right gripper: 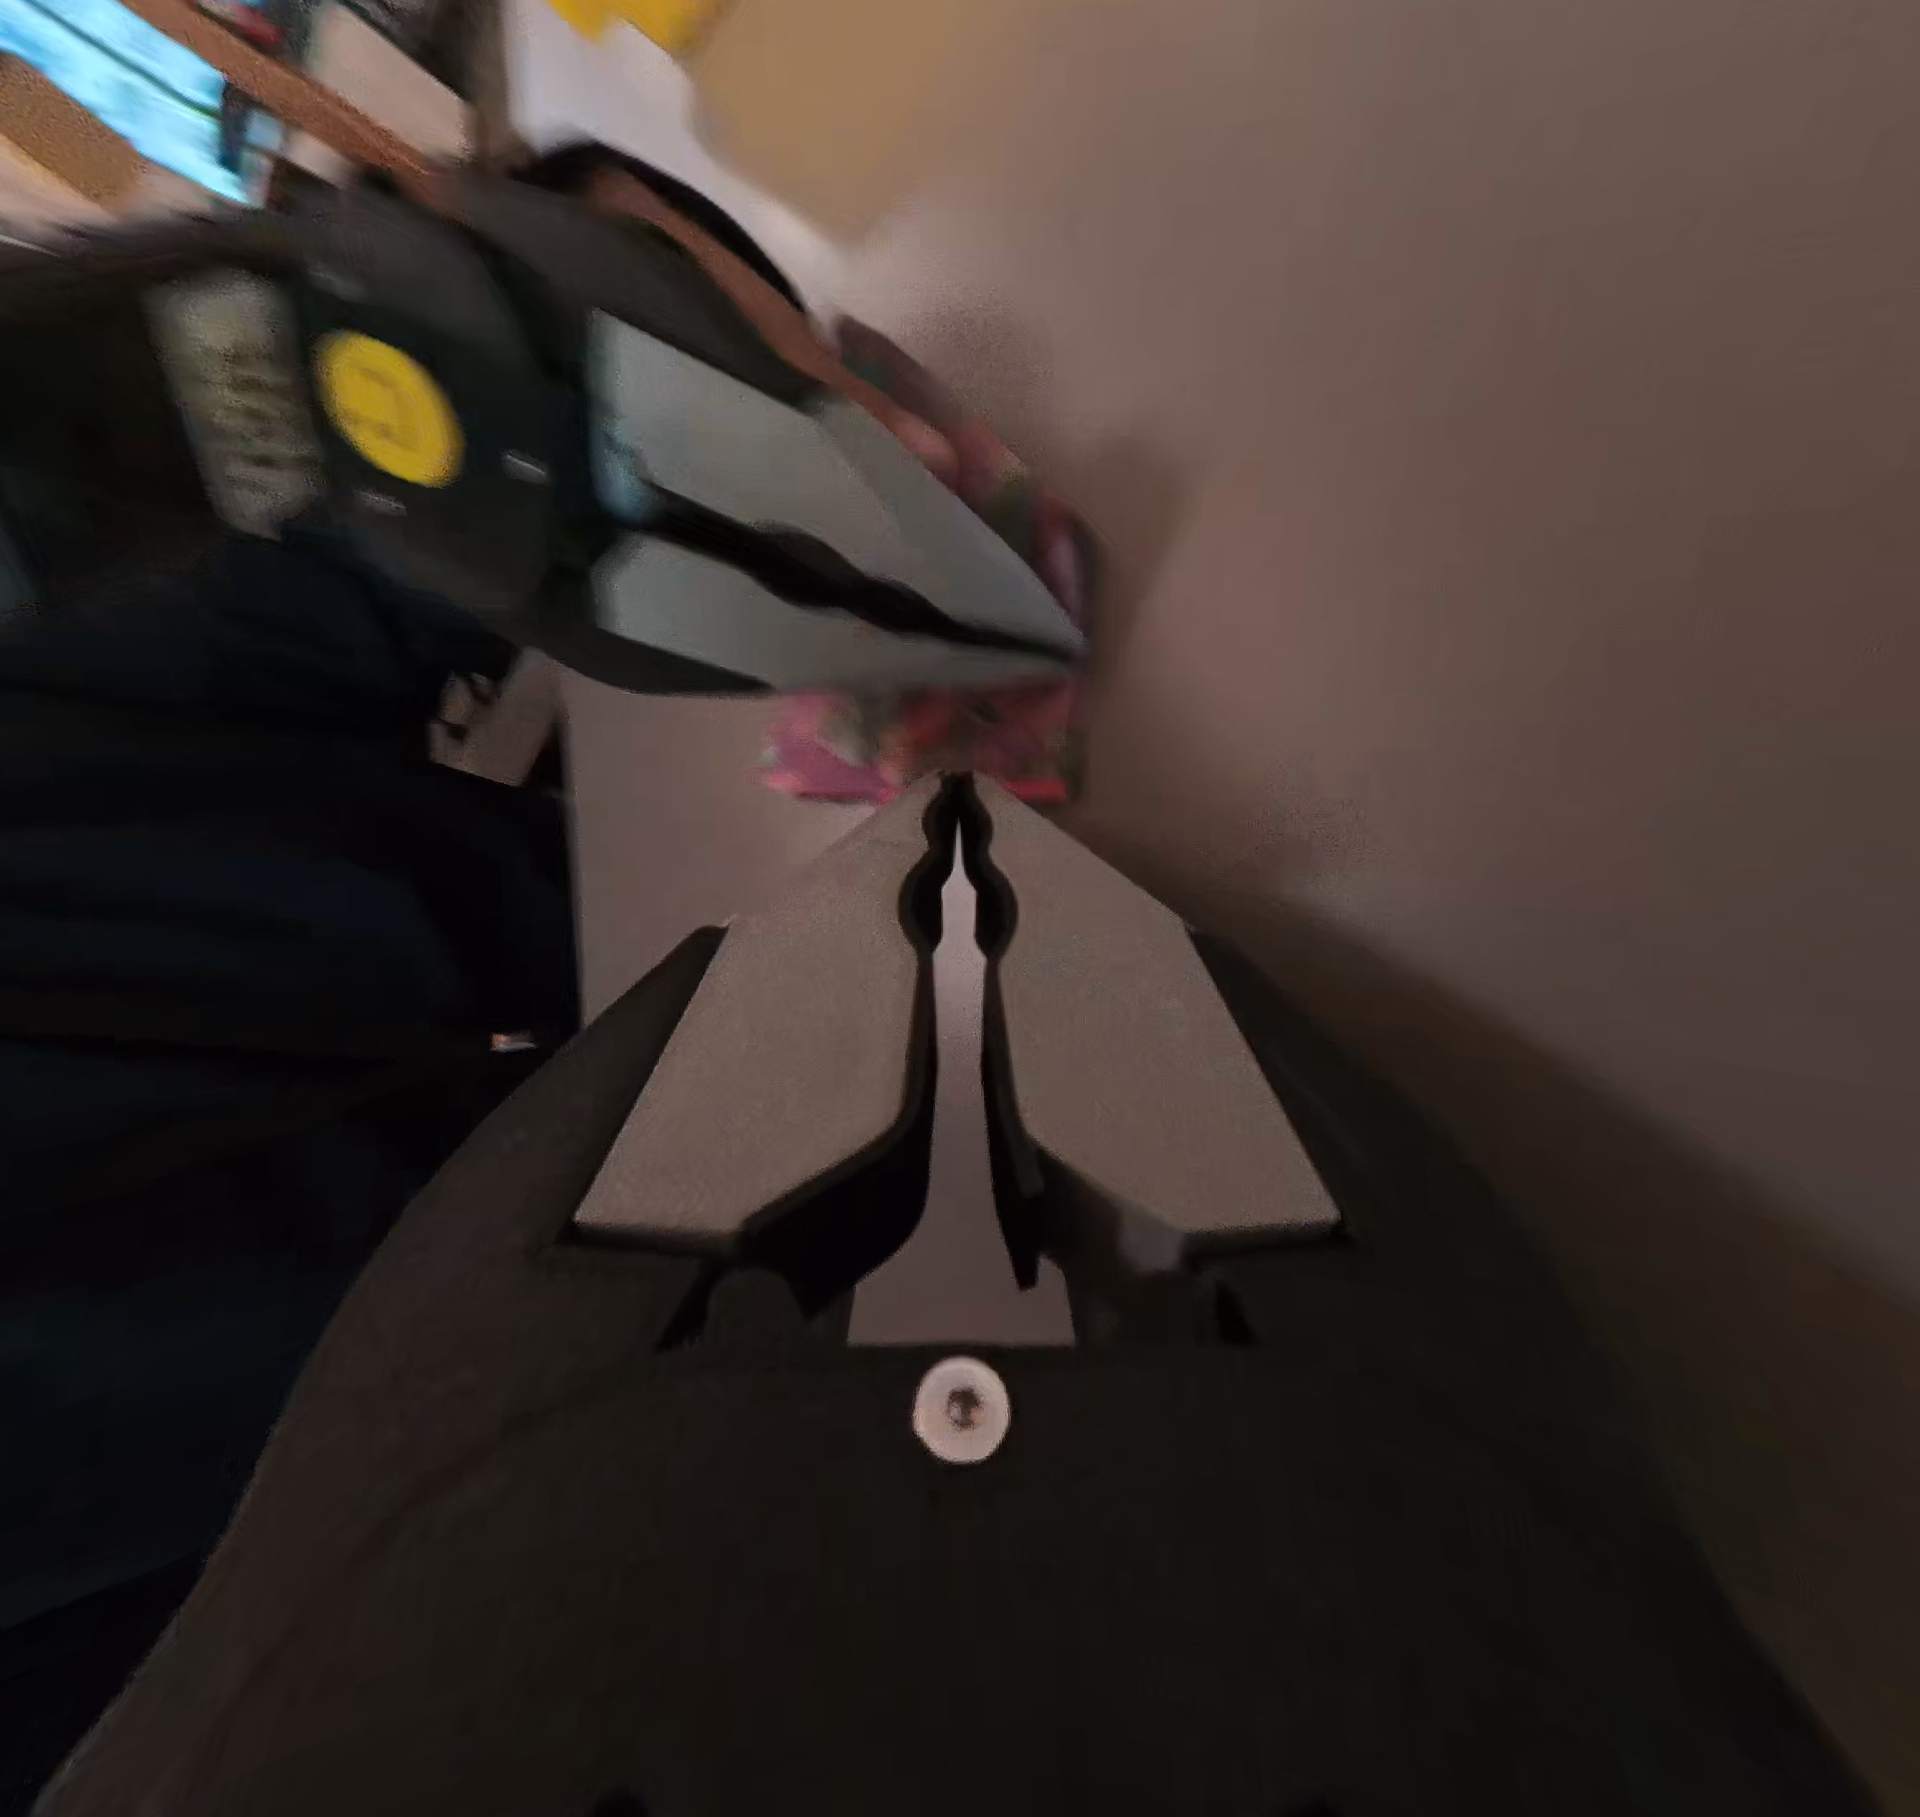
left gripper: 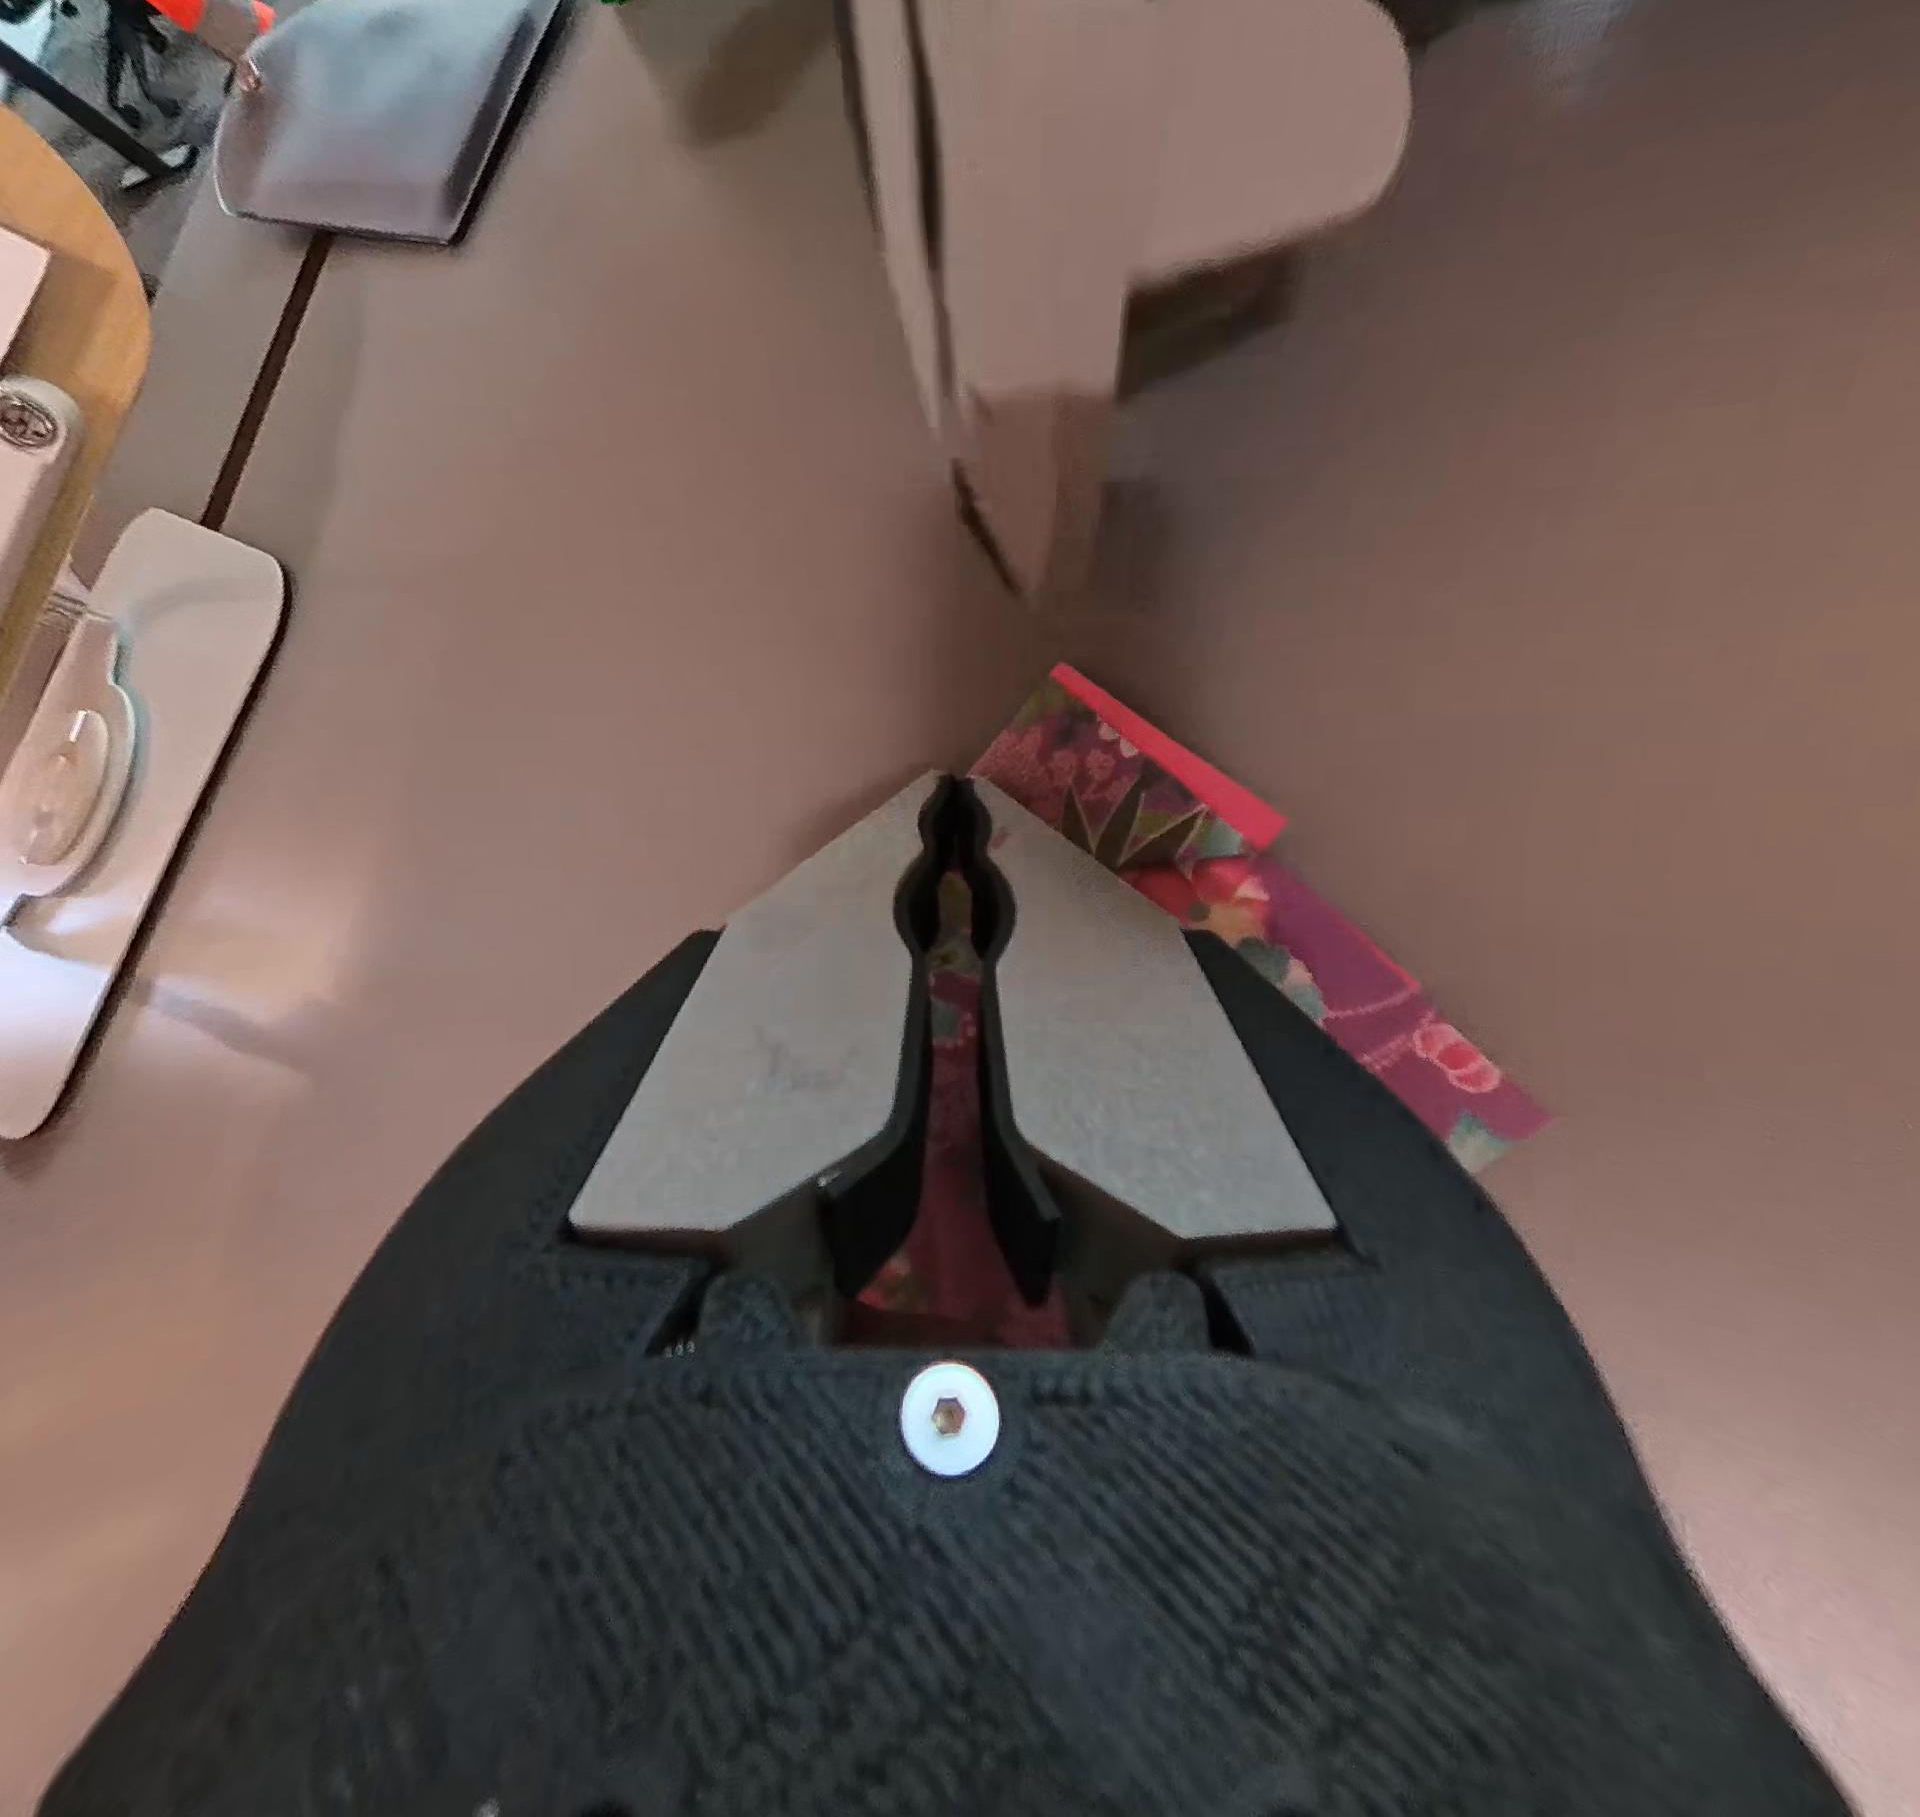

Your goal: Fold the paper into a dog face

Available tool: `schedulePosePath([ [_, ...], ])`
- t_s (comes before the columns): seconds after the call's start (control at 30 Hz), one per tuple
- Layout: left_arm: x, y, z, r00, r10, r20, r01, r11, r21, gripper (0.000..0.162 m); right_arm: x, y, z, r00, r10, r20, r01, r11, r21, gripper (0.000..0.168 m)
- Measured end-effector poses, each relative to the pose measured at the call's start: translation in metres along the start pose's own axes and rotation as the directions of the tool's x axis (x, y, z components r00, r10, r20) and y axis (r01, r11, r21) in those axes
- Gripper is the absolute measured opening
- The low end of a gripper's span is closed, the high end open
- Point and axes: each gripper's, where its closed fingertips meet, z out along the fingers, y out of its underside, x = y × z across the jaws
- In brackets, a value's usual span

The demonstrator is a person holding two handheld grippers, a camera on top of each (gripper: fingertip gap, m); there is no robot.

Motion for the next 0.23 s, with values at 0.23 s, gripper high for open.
schedulePosePath([
  [0.23, -0.003, -0.006, -0.002, 0.999, -0.046, 0.009, 0.046, 0.999, 0.022, 0.0, 0.017, 0.007, 0.021, 0.995, -0.004, -0.095, -0.004, 0.997, -0.081, 0.0],
])
